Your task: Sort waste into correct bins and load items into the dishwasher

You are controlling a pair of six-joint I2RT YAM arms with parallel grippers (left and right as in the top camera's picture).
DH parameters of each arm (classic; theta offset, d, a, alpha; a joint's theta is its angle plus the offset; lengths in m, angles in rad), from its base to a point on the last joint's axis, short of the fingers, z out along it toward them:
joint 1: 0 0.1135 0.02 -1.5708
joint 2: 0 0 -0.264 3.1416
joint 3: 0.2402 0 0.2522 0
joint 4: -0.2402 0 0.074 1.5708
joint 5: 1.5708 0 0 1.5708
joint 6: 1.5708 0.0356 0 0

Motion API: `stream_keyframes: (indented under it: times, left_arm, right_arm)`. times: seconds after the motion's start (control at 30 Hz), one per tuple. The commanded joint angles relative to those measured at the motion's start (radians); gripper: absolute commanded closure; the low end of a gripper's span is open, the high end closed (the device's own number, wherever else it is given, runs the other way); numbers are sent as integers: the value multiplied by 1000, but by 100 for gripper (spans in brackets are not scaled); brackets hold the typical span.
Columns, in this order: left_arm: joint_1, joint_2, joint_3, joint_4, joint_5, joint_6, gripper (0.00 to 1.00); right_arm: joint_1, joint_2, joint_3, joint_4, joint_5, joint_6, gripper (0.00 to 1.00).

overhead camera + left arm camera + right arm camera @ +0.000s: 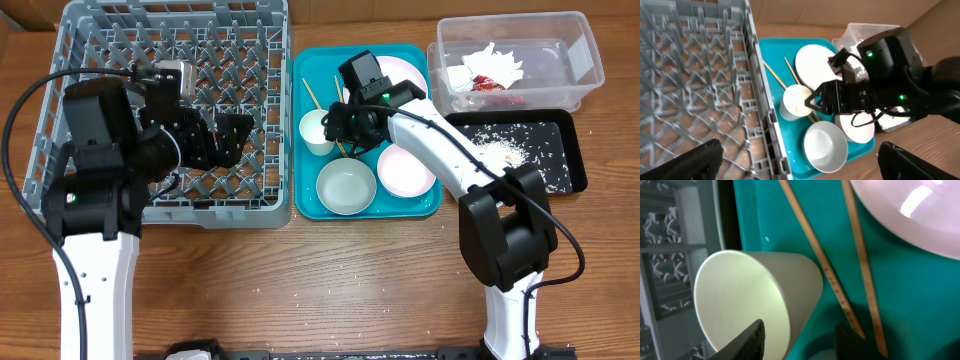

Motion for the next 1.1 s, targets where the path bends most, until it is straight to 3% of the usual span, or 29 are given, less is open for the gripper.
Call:
stream_keyframes:
  times: [0.0, 0.17, 0.27, 0.3, 0.57, 0.63, 0.83, 0.9, 1.07]
  left_arm:
    - [5, 23, 20, -11, 27, -114, 0]
    - [5, 34, 20, -44, 26, -120, 0]
    - [5, 37, 20, -64, 24, -120, 0]
    - [5, 37, 20, -68, 25, -120, 0]
    - [6, 71, 20, -88, 132, -65, 0]
    - [6, 127, 20, -77, 224, -50, 0]
    - [6, 332, 20, 45, 725, -14, 0]
    - [6, 420, 20, 152, 979, -26, 0]
    - [6, 523, 21, 198, 1030, -153, 0]
  right_arm:
    - [4, 15, 13, -2, 46, 6, 58]
    - [6, 40, 13, -2, 47, 6, 73]
    - [5, 40, 12, -3, 54, 6, 94]
    - [5, 40, 12, -5, 54, 6, 96]
    - [-65, -67, 105, -104, -95, -7, 96]
    - [-105, -143, 105, -103, -193, -33, 96]
    - [-193, -227, 104, -34, -560, -78, 96]
    - [-197, -222, 78, 40, -682, -77, 96]
    - [-186, -213, 43, 124, -797, -77, 96]
